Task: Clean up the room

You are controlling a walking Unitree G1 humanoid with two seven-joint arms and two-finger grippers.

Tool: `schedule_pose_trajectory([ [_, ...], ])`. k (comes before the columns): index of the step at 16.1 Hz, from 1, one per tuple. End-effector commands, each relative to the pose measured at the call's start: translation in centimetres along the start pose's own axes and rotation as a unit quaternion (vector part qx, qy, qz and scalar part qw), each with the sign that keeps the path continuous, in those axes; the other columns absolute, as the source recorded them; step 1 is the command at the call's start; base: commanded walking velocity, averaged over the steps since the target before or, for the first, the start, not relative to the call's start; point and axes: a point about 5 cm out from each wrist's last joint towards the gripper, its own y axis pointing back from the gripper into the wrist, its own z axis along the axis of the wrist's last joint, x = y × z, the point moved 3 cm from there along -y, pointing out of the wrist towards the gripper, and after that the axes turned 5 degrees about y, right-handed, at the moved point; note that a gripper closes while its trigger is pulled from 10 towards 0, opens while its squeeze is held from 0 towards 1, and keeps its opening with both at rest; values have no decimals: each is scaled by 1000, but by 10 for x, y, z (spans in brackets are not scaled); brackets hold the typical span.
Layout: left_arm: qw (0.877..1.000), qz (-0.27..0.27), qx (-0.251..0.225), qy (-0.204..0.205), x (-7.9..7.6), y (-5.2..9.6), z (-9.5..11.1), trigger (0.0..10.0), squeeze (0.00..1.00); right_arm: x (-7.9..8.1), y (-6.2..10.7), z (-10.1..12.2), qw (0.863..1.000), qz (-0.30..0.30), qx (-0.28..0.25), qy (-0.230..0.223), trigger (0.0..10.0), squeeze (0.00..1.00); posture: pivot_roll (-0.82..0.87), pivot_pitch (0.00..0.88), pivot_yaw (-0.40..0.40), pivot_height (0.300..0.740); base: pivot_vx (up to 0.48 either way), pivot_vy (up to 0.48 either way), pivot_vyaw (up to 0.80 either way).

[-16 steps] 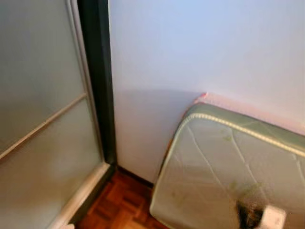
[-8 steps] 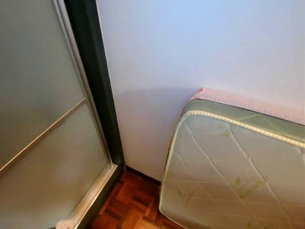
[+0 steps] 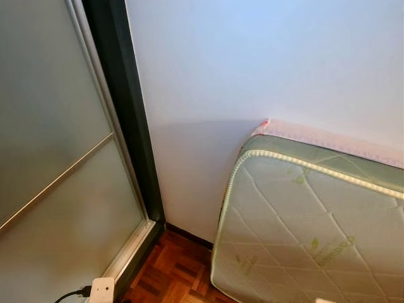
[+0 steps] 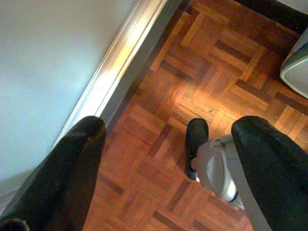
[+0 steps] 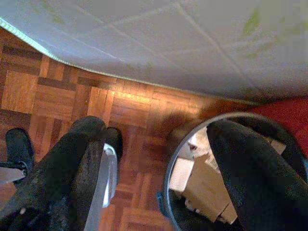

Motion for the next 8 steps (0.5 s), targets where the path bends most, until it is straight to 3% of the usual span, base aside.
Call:
schedule_pose_trajectory([
  [1,1000,1,19,2,1,2,-11,10000,0,1,0,-2,1000,0,1,-11,10000,0,248,14,-56,740,0,0,0],
  [4,1000,-2,25,4,0,4,-17,10000,0,8,-2,6,1000,10,-2,-19,10000,0,251,32,-57,740,0,0,-150],
  [8,1000,-8,25,-7,3,4,-17,10000,0,4,0,-5,1000,5,20,-2,10000,0,254,13,-36,740,0,0,-773],
])
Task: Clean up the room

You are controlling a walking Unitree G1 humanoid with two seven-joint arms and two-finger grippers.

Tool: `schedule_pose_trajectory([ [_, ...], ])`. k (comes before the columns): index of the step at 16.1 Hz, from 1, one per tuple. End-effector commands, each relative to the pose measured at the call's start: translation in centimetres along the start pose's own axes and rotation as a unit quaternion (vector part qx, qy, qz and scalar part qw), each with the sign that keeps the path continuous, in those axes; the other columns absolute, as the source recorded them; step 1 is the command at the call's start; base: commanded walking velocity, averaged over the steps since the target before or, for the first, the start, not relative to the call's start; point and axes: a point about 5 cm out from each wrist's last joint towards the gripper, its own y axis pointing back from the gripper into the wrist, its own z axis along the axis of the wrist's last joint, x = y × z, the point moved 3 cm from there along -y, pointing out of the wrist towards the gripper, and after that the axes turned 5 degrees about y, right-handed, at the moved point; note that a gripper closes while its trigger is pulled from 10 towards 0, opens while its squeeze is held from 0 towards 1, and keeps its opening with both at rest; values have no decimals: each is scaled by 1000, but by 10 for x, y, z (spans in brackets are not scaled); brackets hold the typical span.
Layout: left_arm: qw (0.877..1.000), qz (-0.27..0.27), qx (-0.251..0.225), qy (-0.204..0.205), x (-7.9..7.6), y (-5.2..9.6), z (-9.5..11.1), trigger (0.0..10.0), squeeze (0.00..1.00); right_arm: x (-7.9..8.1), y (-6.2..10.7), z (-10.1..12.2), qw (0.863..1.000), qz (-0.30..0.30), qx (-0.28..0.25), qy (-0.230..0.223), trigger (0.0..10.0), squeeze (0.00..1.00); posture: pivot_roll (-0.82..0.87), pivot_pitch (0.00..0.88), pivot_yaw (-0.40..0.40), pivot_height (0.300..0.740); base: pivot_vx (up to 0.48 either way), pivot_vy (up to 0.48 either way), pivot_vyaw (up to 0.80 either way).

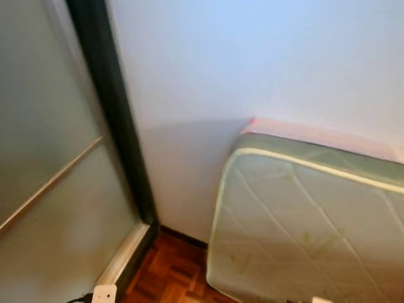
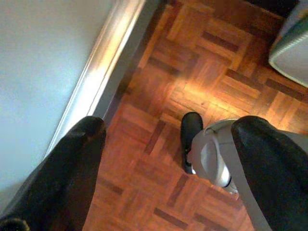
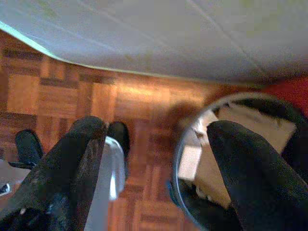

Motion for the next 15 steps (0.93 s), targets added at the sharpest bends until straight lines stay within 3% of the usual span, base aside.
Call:
schedule_pose_trajectory([
  [1,1000,0,7,-7,5,0,-1,10000,0,-4,1,-5,1000,-8,10,-5,10000,0,250,13,-32,740,0,0,-775],
  [6,1000,-7,-10,-21,4,-5,21,10000,0,9,-1,-2,1000,0,-3,-20,10000,0,207,0,4,740,0,0,-775],
  [9,999,-14,-4,-34,1,-6,22,10000,0,9,0,-4,999,-3,-5,-32,10000,0,183,0,13,740,0,0,-775],
  [15,1000,1,9,-19,11,-3,11,10000,0,5,3,-14,1000,-4,4,-26,10000,0,232,25,-9,740,0,0,-772],
])
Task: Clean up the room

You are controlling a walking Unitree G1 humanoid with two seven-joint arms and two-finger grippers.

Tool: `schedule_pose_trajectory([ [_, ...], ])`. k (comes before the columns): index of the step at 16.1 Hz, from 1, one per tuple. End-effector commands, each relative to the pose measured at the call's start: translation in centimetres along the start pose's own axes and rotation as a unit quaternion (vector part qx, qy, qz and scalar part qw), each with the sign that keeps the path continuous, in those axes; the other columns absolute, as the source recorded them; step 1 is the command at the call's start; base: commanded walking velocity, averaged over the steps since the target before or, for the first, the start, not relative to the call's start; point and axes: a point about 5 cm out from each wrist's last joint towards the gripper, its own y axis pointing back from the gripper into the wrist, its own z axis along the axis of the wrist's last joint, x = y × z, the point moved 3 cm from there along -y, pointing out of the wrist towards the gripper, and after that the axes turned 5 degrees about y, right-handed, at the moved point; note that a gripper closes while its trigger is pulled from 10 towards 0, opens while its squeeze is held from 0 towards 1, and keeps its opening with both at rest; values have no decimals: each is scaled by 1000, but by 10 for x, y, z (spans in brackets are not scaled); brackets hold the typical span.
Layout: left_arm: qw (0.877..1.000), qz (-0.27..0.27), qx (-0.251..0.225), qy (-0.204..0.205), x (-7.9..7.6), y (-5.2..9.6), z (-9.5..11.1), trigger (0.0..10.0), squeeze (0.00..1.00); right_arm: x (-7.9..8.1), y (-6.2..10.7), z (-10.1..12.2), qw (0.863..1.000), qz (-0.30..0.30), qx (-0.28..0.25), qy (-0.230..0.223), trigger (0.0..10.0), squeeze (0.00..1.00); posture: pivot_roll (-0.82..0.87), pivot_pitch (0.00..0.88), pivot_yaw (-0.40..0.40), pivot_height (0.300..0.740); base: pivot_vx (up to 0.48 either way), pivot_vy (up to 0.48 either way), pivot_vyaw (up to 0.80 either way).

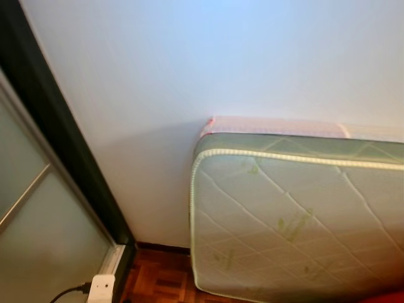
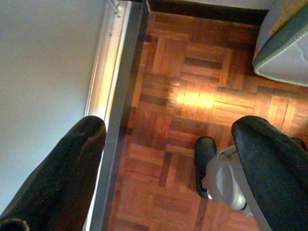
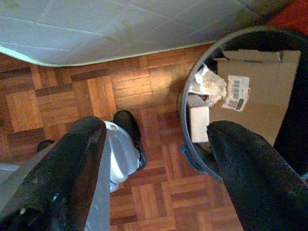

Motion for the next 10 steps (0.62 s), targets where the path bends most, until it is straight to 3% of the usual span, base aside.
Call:
schedule_pose_trajectory([
  [1,1000,0,16,-12,2,2,-10,10000,0,-5,1,2,1000,-3,-8,4,10000,0,244,32,-14,740,0,0,-769],
  [3,1000,2,21,-9,3,4,-15,10000,0,-8,1,2,1000,-7,-11,2,10000,0,237,36,-15,740,0,0,-769],
  [6,998,-28,39,-32,-17,7,-32,10000,0,-26,6,-6,1000,-25,-11,-3,10000,0,203,17,-23,740,0,0,-769],
  [8,997,-47,34,-59,-26,6,-28,10000,0,-29,8,-13,1000,-31,-3,-3,10000,0,208,2,-3,740,0,0,-769],
  [10,997,-43,23,-61,-21,3,-18,10000,0,-24,7,-11,1000,-29,-4,-11,10000,0,183,15,1,740,0,0,-769],
])
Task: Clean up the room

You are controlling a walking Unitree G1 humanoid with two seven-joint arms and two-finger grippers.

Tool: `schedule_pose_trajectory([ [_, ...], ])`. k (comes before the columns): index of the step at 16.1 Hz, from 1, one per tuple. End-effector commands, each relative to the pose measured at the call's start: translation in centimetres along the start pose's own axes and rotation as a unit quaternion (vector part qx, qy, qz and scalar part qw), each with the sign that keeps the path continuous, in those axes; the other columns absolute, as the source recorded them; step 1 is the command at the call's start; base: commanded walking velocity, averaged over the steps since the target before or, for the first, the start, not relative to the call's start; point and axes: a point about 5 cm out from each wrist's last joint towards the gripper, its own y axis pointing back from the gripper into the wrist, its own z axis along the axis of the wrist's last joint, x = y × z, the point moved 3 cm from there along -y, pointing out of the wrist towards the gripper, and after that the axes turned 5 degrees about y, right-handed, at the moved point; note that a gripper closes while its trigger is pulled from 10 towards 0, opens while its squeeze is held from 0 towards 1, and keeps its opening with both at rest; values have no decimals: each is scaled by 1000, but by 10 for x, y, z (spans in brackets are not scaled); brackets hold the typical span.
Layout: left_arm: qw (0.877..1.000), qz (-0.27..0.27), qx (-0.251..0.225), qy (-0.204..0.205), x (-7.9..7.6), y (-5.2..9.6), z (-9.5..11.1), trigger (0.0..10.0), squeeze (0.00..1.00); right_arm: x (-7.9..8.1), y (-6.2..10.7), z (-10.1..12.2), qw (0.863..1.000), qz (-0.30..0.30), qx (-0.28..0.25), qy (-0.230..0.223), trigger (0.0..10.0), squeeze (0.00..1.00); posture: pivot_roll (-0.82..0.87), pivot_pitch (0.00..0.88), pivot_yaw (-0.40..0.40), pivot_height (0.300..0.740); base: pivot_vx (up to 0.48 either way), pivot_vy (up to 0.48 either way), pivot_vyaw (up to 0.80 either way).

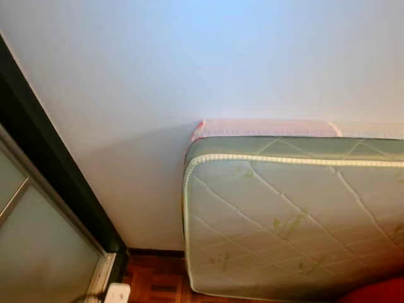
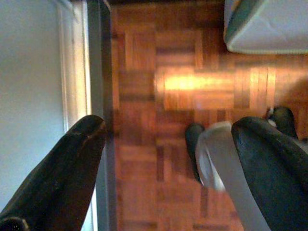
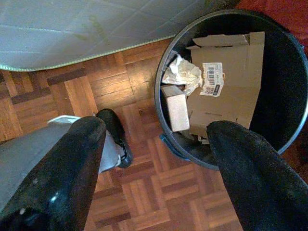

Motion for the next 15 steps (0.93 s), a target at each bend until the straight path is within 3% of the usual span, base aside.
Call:
schedule_pose_trajectory([
  [1,1000,12,-1,-5,11,1,1,10000,0,6,0,-2,1000,4,-1,-11,10000,0,180,12,-13,740,0,0,-769],
  [3,1000,26,-8,0,18,1,6,10000,0,12,0,-7,1000,17,7,-1,10000,0,202,4,-26,740,0,0,-769],
  [5,999,40,-13,18,23,1,8,10000,0,14,0,-8,1000,21,12,10,10000,0,235,15,-15,740,0,-480,-769],
  [9,999,48,-6,22,30,4,1,10000,0,24,3,-17,1000,29,8,2,10000,0,240,22,-10,740,0,0,-769],
  [13,998,50,-9,32,31,5,-2,10000,0,13,5,-21,1000,16,13,-8,10000,0,256,41,-20,740,0,0,-769],
  [15,998,52,-9,36,30,5,-4,10000,0,12,5,-22,1000,22,16,14,10000,0,256,47,-34,740,0,0,-766],
])
